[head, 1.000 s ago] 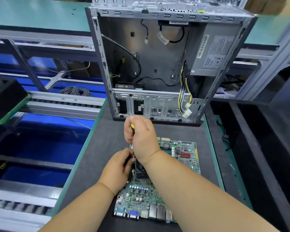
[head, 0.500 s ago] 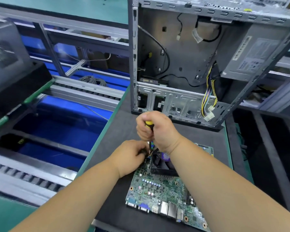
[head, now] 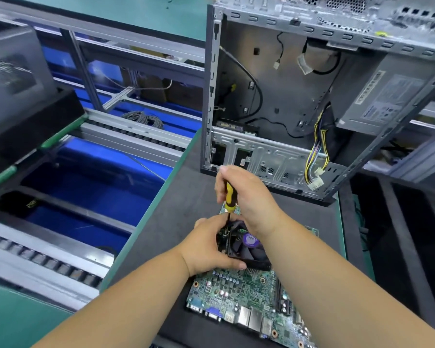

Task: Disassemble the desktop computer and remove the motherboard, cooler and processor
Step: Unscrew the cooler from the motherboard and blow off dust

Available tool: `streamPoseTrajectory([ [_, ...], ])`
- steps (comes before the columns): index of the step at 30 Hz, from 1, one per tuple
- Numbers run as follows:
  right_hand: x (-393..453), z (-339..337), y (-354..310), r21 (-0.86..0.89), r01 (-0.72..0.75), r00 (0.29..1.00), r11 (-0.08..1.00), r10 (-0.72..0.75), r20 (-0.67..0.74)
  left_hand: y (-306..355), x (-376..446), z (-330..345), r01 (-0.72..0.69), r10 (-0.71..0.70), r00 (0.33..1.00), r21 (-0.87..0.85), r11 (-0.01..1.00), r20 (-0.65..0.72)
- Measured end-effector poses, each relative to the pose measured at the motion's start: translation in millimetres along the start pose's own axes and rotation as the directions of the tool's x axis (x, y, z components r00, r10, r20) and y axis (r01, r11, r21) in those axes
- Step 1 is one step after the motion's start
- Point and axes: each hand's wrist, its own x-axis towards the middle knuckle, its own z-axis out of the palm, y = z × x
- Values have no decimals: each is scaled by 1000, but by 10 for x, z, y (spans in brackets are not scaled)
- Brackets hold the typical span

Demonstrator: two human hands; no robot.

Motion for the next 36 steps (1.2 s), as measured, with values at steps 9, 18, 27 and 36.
streamPoseTrajectory([
  [9,44,84,183,205,158,979,966,-127,-158,-117,28,73,-97,90,995,-224,970,-42],
  [18,237,-221,76,312,-111,909,944,-30,415,-164,31,69,-91,89,996,-281,955,-20],
  [27,-51,147,252,41,145,829,989,-98,-551,-163,14,85,-102,89,994,-264,959,-60],
  [36,243,83,65,107,-49,892,993,-4,452,-151,3,79,-86,83,996,-279,956,-24],
])
